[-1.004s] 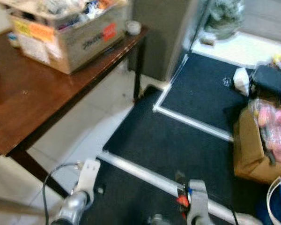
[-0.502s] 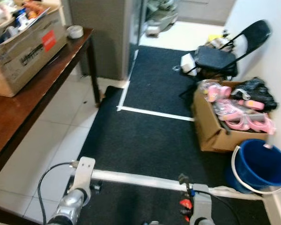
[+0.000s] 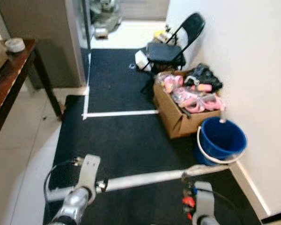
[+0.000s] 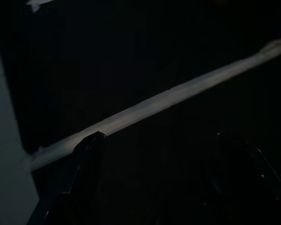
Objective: Picking trash to rubbish bin
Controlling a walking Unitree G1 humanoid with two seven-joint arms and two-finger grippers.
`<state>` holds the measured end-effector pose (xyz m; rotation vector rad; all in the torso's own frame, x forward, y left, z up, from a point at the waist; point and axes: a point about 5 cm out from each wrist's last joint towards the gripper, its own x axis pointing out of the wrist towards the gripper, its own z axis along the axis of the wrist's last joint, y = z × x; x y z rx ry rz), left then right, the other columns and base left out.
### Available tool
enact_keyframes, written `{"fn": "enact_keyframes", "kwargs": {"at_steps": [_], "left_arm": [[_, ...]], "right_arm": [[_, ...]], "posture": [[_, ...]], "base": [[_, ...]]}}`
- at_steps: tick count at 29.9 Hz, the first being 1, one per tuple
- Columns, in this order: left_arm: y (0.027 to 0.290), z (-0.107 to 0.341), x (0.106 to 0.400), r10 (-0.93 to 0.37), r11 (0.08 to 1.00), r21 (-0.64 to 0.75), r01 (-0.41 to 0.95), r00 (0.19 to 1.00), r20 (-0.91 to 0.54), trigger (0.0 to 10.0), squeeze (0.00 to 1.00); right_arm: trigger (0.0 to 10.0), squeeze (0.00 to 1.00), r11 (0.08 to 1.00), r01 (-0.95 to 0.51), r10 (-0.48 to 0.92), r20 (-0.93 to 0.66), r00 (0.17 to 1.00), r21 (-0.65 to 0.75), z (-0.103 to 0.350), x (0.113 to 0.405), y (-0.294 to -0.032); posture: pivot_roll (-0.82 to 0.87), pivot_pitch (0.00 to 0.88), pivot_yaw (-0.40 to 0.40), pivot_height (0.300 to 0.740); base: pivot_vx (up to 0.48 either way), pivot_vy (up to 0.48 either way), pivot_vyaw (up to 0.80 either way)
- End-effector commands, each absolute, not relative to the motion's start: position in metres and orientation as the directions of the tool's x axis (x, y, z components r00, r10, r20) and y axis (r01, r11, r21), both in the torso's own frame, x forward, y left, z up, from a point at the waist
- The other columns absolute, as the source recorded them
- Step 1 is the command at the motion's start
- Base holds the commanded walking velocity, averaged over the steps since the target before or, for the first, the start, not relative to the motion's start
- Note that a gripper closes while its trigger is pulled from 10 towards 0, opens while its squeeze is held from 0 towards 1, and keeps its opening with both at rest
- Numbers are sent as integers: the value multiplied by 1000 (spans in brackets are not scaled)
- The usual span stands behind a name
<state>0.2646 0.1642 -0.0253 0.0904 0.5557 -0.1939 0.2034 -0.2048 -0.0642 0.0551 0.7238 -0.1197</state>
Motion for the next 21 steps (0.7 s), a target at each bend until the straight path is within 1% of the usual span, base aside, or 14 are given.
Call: {"fn": "enact_keyframes", "kwargs": {"at_steps": [1, 2, 6, 7, 11, 21], "left_arm": [[165, -30, 258, -161, 979, 18, 204, 821, -547, 10000, 0], [165, -30, 258, -161, 979, 18, 204, 821, -547, 10000, 0], [162, -29, 259, -187, 976, -8, 215, 827, -531, 10000, 0], [159, -28, 260, -215, 972, -36, 231, 826, -521, 10000, 0], [156, -28, 260, -234, 968, -46, 246, 825, -515, 10000, 0], [155, -27, 259, -252, 965, -62, 256, 825, -505, 10000, 0]], "right_arm": [[10000, 0, 989, 148, -97, -685, 722, 16, -70, 194, -206], [10000, 0, 989, 148, -97, -685, 722, 16, -70, 194, -206], [10000, 0, 991, 130, -83, -681, 728, 18, -69, 194, -205], [10000, 0, 991, 132, -84, -680, 728, 20, -69, 194, -205], [10000, 0, 991, 133, -84, -681, 728, 19, -70, 194, -205], [10000, 0, 991, 131, -83, -680, 729, 20, -70, 194, -204]], "posture": [[-5, 117, -11, 740], [-5, 117, -11, 740], [-6, 118, -13, 740], [-5, 119, -16, 740], [-4, 120, -18, 740], [-8, 120, -17, 740]], "base": [[0, 0, -569], [0, 0, -569], [0, 0, 0], [0, 0, 0], [0, 0, 0], [388, 0, 0]]}}
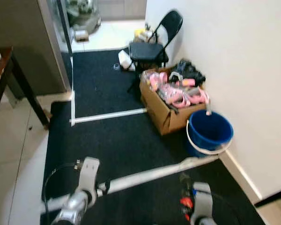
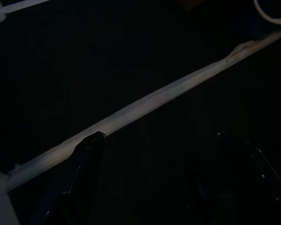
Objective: Picking trash to rubbish bin
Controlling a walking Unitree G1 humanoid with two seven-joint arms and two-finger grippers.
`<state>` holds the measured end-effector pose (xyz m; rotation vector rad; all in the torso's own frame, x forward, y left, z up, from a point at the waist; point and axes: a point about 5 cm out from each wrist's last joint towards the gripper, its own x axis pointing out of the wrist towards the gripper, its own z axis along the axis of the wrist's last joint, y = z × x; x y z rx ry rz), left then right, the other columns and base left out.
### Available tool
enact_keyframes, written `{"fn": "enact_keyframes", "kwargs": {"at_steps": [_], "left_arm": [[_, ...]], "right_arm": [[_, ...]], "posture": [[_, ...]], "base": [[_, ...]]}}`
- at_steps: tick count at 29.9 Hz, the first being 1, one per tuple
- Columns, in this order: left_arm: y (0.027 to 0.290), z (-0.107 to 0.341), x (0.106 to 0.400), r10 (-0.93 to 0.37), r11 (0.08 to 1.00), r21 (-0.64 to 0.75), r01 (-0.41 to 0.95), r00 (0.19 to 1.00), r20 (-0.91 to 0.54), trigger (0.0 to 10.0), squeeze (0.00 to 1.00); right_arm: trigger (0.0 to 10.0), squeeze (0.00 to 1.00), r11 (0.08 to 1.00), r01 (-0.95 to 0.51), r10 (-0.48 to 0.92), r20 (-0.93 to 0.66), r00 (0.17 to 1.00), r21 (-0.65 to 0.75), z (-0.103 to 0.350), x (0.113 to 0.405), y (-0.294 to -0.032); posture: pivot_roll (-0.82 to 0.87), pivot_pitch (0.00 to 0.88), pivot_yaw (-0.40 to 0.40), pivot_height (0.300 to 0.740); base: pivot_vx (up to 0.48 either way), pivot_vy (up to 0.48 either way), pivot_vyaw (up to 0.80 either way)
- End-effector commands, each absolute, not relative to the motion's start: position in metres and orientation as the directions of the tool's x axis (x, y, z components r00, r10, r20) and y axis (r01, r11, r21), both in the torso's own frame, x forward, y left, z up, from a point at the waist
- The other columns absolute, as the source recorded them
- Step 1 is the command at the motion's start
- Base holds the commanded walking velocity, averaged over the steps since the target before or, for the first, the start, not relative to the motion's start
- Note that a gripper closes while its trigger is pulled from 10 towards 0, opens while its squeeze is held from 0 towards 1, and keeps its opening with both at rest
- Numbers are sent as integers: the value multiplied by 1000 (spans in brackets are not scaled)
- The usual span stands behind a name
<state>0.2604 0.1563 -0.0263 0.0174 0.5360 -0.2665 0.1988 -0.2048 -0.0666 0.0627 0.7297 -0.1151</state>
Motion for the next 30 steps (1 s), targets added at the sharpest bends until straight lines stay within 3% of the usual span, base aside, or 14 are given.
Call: {"fn": "enact_keyframes", "kwargs": {"at_steps": [1, 30], "left_arm": [[155, -27, 259, -255, 964, -65, 258, 826, -503, 10000, 0], [153, -27, 259, -268, 961, -80, 264, 824, -499, 10000, 0]], "right_arm": [[10000, 0, 991, 131, -83, -680, 729, 19, -70, 193, -204], [10000, 0, 992, 124, -81, -681, 728, 14, -70, 193, -204]], "posture": [[-8, 120, -17, 740], [-13, 120, -17, 740]], "base": [[469, 0, 0], [470, 0, 0]]}}
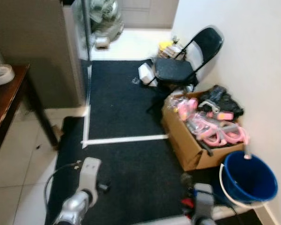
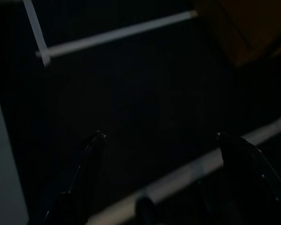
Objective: Picking trash to rubbish bin
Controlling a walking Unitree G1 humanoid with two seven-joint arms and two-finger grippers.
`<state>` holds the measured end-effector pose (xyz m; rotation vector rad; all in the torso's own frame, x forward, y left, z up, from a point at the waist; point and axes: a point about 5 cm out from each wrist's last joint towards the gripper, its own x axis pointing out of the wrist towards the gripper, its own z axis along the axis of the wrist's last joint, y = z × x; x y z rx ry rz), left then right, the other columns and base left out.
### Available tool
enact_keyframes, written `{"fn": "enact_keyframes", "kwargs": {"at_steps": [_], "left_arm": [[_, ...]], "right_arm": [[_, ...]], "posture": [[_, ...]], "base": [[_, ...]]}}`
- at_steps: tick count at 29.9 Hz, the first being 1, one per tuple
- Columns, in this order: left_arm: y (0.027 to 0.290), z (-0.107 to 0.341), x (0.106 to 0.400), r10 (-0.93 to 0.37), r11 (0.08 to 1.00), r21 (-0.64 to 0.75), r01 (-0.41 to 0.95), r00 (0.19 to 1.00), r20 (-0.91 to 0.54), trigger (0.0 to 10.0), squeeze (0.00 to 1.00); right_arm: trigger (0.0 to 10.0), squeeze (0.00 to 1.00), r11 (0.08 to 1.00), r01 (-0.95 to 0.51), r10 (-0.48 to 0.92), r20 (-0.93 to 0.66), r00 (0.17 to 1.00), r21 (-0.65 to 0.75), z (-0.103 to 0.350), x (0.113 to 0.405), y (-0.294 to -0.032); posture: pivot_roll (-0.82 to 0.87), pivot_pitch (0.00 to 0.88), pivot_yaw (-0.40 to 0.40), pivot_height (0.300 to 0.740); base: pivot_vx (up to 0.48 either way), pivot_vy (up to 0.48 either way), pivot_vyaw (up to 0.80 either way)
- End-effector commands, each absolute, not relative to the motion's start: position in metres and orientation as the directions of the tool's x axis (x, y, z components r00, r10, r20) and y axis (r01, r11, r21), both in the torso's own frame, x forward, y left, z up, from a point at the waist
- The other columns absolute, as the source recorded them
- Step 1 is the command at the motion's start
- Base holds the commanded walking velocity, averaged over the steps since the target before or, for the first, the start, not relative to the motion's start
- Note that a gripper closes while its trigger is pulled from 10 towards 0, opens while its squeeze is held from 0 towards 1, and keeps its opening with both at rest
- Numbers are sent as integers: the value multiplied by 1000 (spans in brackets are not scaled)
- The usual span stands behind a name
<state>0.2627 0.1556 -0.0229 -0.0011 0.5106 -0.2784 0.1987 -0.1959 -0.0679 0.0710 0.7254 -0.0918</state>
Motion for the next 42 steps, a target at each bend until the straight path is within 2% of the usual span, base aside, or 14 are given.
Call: {"fn": "enact_keyframes", "kwargs": {"at_steps": [1, 28, 42], "left_arm": [[153, -27, 259, -268, 961, -80, 265, 823, -500, 10000, 0], [155, -28, 258, -246, 967, -73, 244, 827, -505, 10000, 0], [162, -26, 259, -189, 980, -35, 197, 853, -486, 10000, 0]], "right_arm": [[10000, 0, 992, 123, -81, -681, 728, 14, -70, 193, -204], [10000, 0, 996, 92, -67, -681, 729, -1, -70, 194, -203], [10000, 0, 996, 87, -62, -678, 732, 2, -69, 194, -202]], "posture": [[-13, 120, -16, 740], [-14, 111, -22, 740], [-13, 123, -23, 740]], "base": [[469, 0, 0], [464, 0, 0], [40, 0, 0]]}}
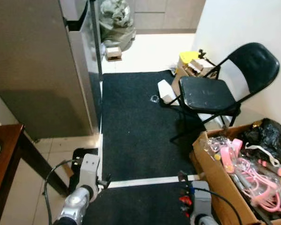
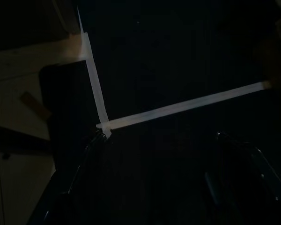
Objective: Picking trash to rubbish bin
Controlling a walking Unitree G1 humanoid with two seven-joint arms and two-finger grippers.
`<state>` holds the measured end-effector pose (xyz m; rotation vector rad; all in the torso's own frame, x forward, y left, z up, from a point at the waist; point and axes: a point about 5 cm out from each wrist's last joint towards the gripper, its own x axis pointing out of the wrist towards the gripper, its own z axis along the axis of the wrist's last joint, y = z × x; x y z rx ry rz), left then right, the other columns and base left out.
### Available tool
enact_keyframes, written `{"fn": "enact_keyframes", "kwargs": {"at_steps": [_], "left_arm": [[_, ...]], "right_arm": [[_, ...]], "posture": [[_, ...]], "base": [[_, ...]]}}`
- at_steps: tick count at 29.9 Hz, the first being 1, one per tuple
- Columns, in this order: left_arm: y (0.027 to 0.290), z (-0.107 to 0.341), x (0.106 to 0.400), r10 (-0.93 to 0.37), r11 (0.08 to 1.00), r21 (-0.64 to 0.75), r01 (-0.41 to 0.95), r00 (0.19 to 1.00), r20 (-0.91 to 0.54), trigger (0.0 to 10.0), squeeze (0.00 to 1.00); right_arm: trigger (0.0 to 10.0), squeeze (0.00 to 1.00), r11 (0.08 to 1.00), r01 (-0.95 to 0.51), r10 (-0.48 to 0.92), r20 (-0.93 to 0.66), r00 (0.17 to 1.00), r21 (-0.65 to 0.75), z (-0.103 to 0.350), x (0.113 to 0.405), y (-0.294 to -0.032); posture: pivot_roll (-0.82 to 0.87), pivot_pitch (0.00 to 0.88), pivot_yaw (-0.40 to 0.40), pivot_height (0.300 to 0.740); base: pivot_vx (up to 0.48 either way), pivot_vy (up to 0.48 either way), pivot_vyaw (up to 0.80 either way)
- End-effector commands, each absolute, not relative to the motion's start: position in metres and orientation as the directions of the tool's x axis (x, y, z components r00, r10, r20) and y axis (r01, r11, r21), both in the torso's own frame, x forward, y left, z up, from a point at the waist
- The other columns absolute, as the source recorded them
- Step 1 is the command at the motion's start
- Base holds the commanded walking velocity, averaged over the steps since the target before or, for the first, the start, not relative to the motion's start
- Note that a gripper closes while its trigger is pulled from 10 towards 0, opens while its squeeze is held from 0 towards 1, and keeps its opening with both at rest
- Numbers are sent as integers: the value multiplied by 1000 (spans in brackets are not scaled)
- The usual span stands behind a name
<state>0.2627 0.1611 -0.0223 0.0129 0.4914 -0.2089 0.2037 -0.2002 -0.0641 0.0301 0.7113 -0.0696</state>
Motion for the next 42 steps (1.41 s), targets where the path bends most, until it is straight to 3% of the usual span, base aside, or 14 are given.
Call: {"fn": "enact_keyframes", "kwargs": {"at_steps": [1, 10, 26, 34, 42], "left_arm": [[163, -26, 259, -187, 980, -33, 196, 854, -485, 10000, 0], [164, -26, 259, -159, 984, -9, 177, 858, -489, 10000, 0], [173, -32, 255, -82, 984, 91, 156, 836, -542, 10000, 0], [160, -47, 241, -177, 955, 67, 289, 737, -652, 10000, 0], [157, -53, 234, -217, 945, 30, 326, 691, -690, 10000, 0]], "right_arm": [[10000, 0, 996, 87, -62, -678, 733, 3, -69, 194, -202], [10000, 0, 999, 38, -43, -677, 735, -21, -69, 196, -201], [10000, 0, 999, -41, 6, -681, 732, -35, -69, 197, -192], [10000, 0, 998, -51, 11, -694, 720, -37, -71, 194, -192], [10000, 0, 998, -52, 9, -707, 707, -39, -73, 190, -194]], "posture": [[-13, 123, -23, 740], [-12, 126, -24, 740], [-4, 121, -20, 740], [-7, 123, -20, 740], [-9, 128, -20, 740]], "base": [[0, 0, 0], [0, 0, 0], [0, 0, 800], [0, 0, 800], [0, 0, 800]]}}
